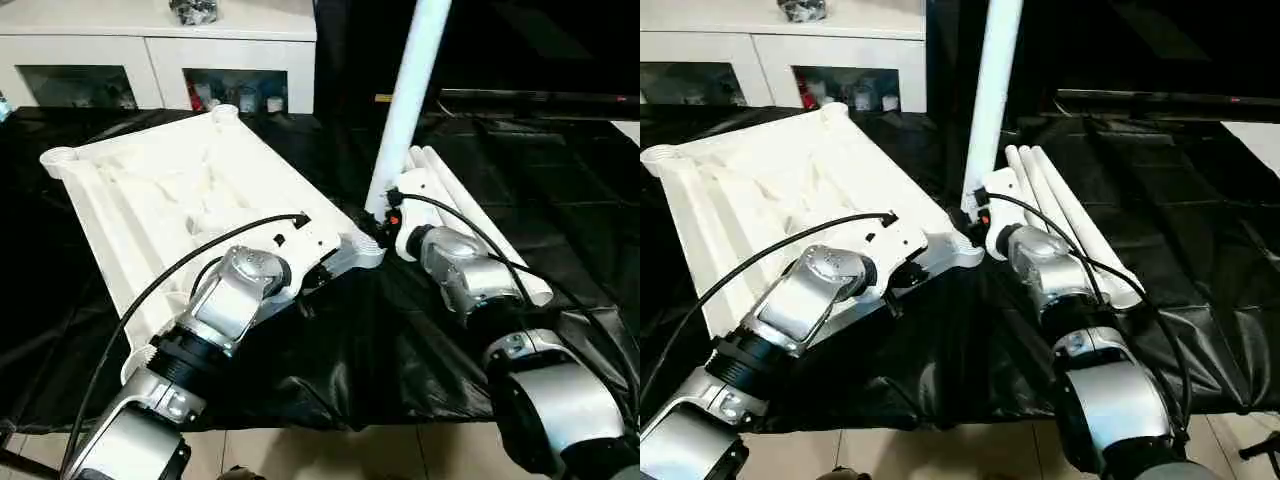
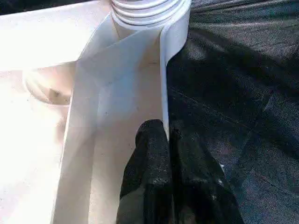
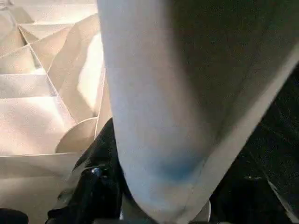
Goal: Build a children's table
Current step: Insert table leg to table base
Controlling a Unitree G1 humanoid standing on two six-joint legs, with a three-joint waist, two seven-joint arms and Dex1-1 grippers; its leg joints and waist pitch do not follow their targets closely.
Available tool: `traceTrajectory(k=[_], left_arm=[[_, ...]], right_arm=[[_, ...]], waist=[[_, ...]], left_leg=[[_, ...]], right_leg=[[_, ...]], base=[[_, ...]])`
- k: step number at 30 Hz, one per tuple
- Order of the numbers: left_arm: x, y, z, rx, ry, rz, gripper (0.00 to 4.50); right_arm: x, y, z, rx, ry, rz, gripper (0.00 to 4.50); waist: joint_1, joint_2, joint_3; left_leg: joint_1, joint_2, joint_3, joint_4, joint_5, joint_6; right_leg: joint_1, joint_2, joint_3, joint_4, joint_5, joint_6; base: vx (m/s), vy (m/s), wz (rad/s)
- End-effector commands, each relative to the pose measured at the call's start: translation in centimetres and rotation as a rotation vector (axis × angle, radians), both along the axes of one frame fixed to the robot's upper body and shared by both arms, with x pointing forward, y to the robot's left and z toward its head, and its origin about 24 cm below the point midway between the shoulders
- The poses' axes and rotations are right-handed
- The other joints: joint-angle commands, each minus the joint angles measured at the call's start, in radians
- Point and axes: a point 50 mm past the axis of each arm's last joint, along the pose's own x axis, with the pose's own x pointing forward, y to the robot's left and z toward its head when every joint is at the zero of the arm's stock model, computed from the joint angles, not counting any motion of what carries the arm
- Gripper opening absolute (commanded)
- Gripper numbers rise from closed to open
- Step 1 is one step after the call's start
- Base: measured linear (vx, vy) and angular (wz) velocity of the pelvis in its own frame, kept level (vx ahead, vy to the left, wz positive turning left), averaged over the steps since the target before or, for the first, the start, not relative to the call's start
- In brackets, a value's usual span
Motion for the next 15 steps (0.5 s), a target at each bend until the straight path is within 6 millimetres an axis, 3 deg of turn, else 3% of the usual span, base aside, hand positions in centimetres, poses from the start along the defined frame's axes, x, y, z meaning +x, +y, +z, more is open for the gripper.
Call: traceTrajectory(k=[1, 3, 6, 7, 8, 15], left_arm=[[-0.2, -1.6, 2.2, -0.072, -0.093, -0.088, 0.0], [-0.2, -1.4, 2.2, -0.073, -0.092, -0.088, 0.0], [-0.1, -1.0, 2.1, -0.067, -0.093, -0.094, 0.0], [-0.1, -1.0, 2.1, -0.067, -0.094, -0.095, 0.0], [-0.1, -0.9, 2.1, -0.065, -0.095, -0.101, 0.0], [-0.3, -0.6, 1.9, -0.067, -0.088, -0.146, 0.0]], right_arm=[[-1.4, 0.2, -3.3, -0.011, 0.141, 0.004, 1.9], [-1.3, 0.3, -2.9, 0.016, 0.12, 0.015, 2.6], [-1.2, 0.4, -2.2, 0.031, 0.089, 0.046, 2.64], [-1.2, 0.4, -2.2, 0.031, 0.088, 0.048, 2.85], [-1.2, 0.4, -2.1, 0.034, 0.072, 0.07, 2.97], [-1.4, 0.0, -1.7, 0.042, 0.039, 0.128, 3.51]], waist=[[0.007, 0.0, -0.054], [0.006, 0.0, -0.055], [0.008, 0.0, -0.058], [0.01, 0.0, -0.06], [0.013, 0.0, -0.063], [0.02, -0.001, -0.066]], left_leg=[[0.016, 0.046, -0.023, -0.086, -0.434, -0.025], [0.017, 0.047, -0.022, -0.086, -0.425, -0.023], [0.015, 0.046, -0.019, -0.085, -0.388, -0.011], [0.016, 0.047, -0.017, -0.084, -0.373, -0.008], [0.012, 0.048, -0.015, -0.081, -0.318, 0.003], [0.01, 0.046, -0.009, -0.074, -0.222, 0.043]], right_leg=[[0.026, -0.058, 0.032, -0.096, -0.411, -0.175], [0.025, -0.057, 0.033, -0.094, -0.393, -0.178], [0.029, -0.055, 0.034, -0.088, -0.327, -0.2], [0.03, -0.054, 0.035, -0.087, -0.306, -0.205], [0.035, -0.054, 0.035, -0.078, -0.232, -0.223], [0.044, -0.051, 0.033, -0.065, -0.103, -0.261]], base=[[0.0, 0.0, 0.0], [0.0, 0.0, 0.0], [0.0, 0.0, 0.0], [0.0, 0.0, 0.0], [0.0, 0.0, 0.0], [0.0, 0.0, 0.0]])
